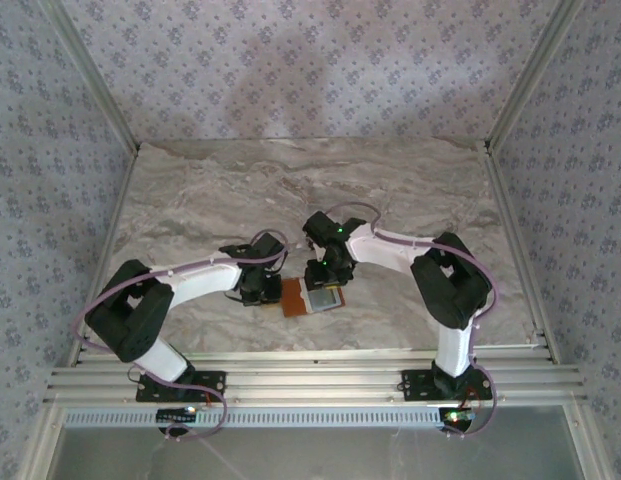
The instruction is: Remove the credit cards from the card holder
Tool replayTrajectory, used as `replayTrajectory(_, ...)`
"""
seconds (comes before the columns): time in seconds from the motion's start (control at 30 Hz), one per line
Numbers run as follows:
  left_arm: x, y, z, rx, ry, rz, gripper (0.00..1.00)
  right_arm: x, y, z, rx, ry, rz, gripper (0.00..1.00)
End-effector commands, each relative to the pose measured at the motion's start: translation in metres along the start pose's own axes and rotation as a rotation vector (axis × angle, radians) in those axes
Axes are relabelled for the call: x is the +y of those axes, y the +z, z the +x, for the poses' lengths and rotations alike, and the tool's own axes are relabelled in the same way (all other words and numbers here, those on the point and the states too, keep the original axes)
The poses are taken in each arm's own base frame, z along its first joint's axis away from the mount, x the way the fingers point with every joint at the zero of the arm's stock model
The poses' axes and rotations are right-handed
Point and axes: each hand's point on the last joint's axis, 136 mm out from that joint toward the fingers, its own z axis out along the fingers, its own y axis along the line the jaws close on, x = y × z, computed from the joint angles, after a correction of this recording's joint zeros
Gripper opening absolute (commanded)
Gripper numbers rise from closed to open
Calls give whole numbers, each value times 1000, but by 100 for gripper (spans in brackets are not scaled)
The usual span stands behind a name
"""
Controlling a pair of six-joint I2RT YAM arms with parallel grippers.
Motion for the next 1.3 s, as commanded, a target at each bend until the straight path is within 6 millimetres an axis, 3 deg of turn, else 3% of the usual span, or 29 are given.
replayTrajectory(0.0,8,11,8,35,5,-14,12,8,7,6,33,-6,-9,46)
replayTrajectory(0.5,7,12,8,29,3,12,10,82,11,-10,-37,20,-349,48)
replayTrajectory(0.57,7,11,7,21,0,18,10,80,17,-2,-24,31,-362,48)
replayTrajectory(0.77,8,10,5,2,-42,82,8,97,10,-4,-62,30,-474,47)
replayTrajectory(1.13,12,15,5,19,-98,172,7,140,-38,-5,-154,-53,-703,46)
replayTrajectory(1.27,15,14,3,14,-104,174,6,142,-55,-4,-180,-69,-709,46)
